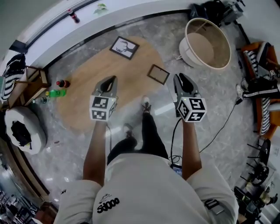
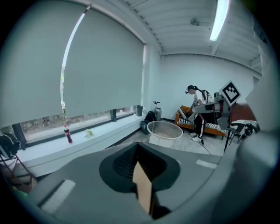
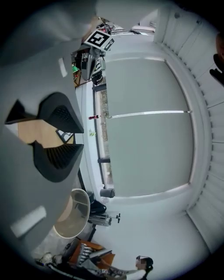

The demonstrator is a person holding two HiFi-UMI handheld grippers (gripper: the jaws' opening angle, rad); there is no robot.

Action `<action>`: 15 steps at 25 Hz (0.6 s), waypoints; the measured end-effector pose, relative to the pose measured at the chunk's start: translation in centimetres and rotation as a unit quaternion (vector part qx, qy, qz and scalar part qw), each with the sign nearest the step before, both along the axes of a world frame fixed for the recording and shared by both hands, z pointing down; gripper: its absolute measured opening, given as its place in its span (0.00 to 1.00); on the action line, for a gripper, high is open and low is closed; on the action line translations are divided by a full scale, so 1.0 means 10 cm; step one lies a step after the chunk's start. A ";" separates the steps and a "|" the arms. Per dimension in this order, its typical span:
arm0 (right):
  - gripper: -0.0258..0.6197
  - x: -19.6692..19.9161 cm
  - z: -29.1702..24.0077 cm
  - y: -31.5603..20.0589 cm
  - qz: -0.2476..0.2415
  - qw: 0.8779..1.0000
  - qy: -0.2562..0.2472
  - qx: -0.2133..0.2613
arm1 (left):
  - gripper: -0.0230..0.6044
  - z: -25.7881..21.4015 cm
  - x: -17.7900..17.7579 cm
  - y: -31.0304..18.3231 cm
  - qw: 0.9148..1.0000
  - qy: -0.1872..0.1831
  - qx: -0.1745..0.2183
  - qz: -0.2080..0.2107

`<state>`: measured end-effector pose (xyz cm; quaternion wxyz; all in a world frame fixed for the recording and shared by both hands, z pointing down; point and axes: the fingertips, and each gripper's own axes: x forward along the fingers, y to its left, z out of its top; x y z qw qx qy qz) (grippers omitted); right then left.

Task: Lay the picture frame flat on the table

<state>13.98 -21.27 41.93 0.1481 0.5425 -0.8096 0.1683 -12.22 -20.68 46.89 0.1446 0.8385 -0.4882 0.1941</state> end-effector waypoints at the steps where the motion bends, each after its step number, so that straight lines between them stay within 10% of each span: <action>1: 0.15 -0.05 -0.18 0.06 0.001 1.000 -0.001 0.012 | 0.05 -0.16 -0.05 0.04 1.000 -0.004 0.015 0.000; 15: 0.04 -0.77 -1.89 0.98 -0.057 0.986 0.023 0.157 | 0.05 -1.89 -0.18 0.80 0.984 -0.015 0.174 0.039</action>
